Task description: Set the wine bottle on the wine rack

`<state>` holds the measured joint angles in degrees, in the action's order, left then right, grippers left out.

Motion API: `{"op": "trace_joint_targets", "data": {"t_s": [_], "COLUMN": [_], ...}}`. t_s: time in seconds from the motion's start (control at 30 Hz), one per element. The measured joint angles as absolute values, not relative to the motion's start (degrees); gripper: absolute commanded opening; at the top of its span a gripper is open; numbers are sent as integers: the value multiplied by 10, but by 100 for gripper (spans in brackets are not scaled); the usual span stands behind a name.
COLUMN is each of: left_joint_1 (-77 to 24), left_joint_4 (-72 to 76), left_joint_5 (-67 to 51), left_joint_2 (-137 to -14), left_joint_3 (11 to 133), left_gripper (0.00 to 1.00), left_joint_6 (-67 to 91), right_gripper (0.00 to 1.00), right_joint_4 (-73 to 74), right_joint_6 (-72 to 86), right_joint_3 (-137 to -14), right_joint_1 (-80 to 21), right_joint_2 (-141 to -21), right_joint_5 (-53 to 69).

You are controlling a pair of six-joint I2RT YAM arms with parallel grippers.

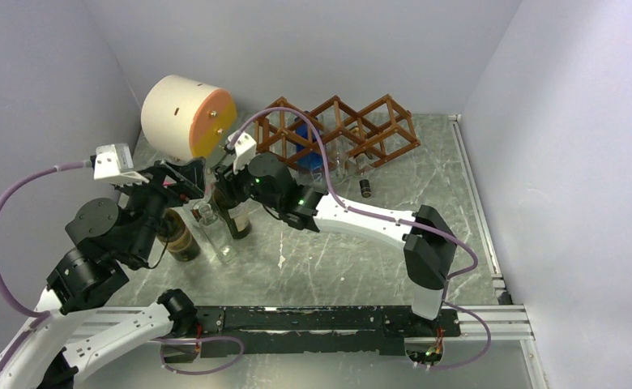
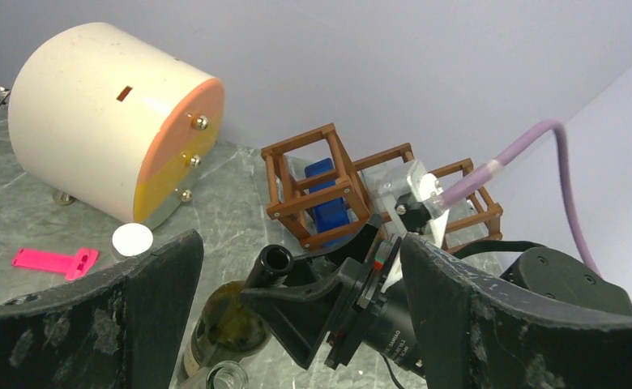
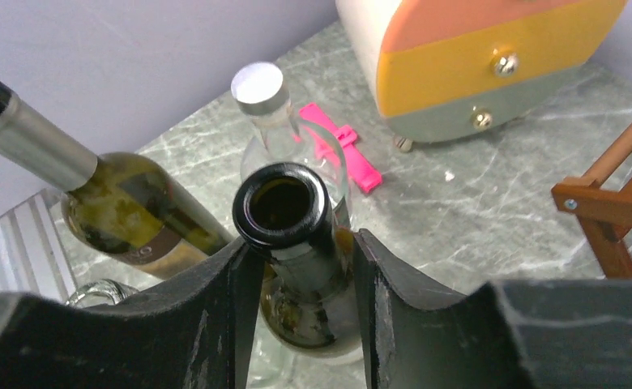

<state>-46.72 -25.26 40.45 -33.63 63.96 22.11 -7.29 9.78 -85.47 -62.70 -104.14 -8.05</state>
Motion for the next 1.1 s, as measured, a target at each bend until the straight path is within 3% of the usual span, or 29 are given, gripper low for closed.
{"op": "trace_joint_targets", "data": {"t_s": [0.17,0.27,0.33,0.47,0.53,0.77,1.1], "left_joint_1": [-467,-467,-467,-467,-467,-467,-467], "left_joint_4": [-255,-256,-256,-260,-260,-260,-246], "left_joint_5": [409,412,414,418,418,402,305], "left_joint_2": [-344,-344,-344,-345,-345,-350,-378], "left_joint_3": [639,638,638,638,638,638,620], "left_gripper": [95,95,95,95,95,95,95], "left_joint_6": [225,225,225,225,225,213,186], "right_gripper": [49,43,34,7,1,0,0], "right_joint_4": [-102,-115,-125,-137,-148,-148,-43], "right_joint_6": [60,41,32,19,11,0,20], "right_joint_3": [-855,-855,-855,-849,-844,-805,-705], "right_joint_1": [-628,-627,-627,-627,-627,-630,-627], "right_joint_2": [-1041,-1042,-1043,-1044,-1044,-1007,-840], "right_joint_5": [-85,-82,-78,-73,-73,-96,-158]}}
